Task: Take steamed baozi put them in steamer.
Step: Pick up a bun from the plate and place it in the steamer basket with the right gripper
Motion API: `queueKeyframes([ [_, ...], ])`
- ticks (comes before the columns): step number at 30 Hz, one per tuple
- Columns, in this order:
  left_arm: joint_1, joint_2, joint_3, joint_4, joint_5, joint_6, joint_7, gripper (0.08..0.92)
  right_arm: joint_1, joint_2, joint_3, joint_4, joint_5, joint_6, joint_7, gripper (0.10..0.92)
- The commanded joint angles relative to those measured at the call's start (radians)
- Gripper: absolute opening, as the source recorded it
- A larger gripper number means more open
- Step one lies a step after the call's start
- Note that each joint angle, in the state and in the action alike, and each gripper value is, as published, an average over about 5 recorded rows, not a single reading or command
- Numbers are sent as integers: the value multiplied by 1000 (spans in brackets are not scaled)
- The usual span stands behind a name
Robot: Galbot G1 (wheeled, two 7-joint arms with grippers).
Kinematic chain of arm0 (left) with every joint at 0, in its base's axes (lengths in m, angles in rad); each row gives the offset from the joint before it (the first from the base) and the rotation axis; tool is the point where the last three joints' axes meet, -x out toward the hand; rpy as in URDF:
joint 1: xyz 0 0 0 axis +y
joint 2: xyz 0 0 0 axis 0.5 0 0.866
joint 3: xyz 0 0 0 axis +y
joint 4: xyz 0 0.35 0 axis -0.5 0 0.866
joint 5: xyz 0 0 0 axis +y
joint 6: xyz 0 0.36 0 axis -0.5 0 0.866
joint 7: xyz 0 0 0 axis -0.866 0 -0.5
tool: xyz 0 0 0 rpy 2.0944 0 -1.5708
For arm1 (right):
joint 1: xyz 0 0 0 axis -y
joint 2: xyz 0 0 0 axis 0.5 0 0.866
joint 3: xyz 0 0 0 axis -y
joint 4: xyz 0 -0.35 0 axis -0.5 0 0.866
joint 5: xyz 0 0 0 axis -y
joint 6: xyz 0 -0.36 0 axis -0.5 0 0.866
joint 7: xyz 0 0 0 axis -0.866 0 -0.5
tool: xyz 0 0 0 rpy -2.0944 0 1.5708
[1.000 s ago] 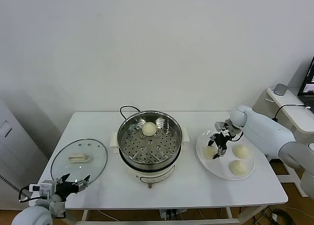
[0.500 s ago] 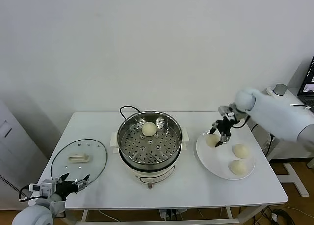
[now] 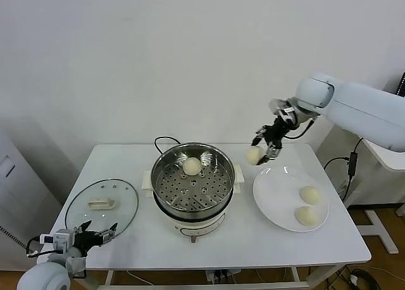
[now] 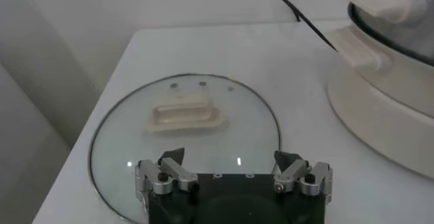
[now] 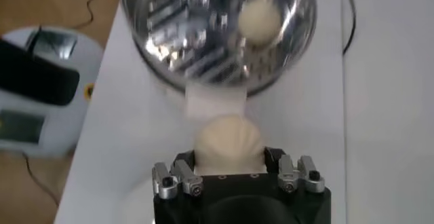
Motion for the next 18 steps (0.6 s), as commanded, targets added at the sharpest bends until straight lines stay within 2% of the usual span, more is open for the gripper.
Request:
queueKeyframes([
  [1, -1, 3, 0, -3, 0, 1, 0, 823, 48, 75, -22, 92, 154, -98, 115, 619],
  [18, 12, 0, -7, -14, 0, 0, -2, 823, -178, 336, 54, 7, 169, -217, 334, 619],
])
